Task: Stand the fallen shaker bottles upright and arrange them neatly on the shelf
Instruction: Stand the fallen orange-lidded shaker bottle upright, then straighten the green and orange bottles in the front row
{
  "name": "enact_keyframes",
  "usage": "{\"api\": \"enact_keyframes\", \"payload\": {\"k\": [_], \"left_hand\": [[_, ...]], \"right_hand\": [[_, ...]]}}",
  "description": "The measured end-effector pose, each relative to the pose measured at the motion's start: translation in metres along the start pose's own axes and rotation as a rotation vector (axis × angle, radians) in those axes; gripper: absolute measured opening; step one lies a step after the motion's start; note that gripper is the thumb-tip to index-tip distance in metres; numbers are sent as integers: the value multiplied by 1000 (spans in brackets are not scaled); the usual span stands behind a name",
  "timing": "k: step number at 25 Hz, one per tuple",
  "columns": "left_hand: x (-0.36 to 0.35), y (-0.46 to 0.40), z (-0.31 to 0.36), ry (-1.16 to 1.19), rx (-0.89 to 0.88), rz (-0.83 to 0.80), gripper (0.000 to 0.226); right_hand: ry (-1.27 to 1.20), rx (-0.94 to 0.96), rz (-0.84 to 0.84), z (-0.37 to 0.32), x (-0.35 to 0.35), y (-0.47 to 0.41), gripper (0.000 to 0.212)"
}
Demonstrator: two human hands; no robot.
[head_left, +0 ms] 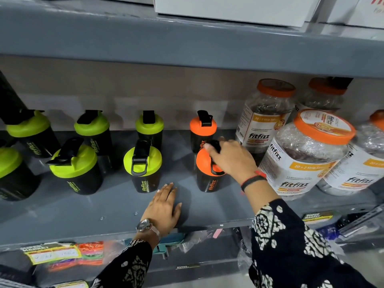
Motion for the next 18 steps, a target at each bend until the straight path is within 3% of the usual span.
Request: {"api": "enact_keyframes", "payload": {"k": [3,4,6,8,11,13,18], "left_hand": [[41,23,-8,179,56,292,42],[57,34,-21,252,137,436,48],[76,50,-49,400,329,636,63],[71,46,-67,593,508,622,90],[62,20,-68,761,506,554,114],[63,11,-72,795,480,602,110],[60,17,-89,779,602,739,76]], "right_hand": [[-343,-185,300,58,0,40,31],[-453,-237,291,71,-18,58,32],[-596,-260,99,71,-70,78,47],[-659,-229,-18,53,-101,79,69],[-784,-222,42,32,-107,62,88],[-832,-274,93,32,-112,54,89],[-803,-366,131,35,-128,54,80]]}}
Point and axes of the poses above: each hand's wrist, its own y-axis away from the middle knuckle, its own x-axis out of the back of the hand, z = x × y, the point moved 10 cm from there along -y, towards the middle knuckle, and after that the axes turned 11 degrees about y, right-handed, at the moved point
